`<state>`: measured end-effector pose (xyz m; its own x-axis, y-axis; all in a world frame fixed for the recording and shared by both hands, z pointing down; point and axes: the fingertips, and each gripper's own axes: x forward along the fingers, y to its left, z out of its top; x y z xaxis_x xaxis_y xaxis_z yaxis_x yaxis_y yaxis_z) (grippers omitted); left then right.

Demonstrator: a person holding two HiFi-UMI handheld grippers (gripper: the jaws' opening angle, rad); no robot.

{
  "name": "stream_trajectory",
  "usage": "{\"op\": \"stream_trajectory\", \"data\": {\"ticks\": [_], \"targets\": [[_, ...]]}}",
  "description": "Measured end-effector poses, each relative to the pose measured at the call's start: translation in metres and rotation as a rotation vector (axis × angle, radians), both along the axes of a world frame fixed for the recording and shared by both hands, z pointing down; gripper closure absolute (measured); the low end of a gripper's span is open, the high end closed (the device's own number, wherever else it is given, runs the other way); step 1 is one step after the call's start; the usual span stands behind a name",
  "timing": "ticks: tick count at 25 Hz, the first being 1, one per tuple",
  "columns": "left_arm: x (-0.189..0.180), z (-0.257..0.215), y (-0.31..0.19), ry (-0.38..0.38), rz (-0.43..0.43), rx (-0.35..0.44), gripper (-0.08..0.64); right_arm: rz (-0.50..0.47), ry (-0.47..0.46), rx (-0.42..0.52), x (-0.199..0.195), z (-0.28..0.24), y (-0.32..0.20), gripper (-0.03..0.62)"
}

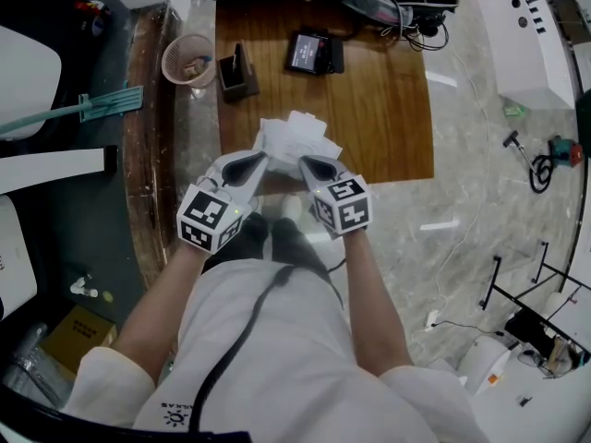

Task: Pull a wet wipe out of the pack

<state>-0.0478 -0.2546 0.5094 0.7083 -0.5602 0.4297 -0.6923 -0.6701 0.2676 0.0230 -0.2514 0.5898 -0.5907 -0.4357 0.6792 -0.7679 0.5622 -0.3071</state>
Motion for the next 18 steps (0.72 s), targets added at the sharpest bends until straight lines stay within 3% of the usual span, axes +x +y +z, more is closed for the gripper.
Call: {"op": "stream_trajectory", "data": {"ticks": [18], "targets": [[0.004,-0.017,-0.002,0.001,-0.006,0.041,0.552,0.028,-0.081,0.078,0.004,-0.038,-0.005,0.583]]}}
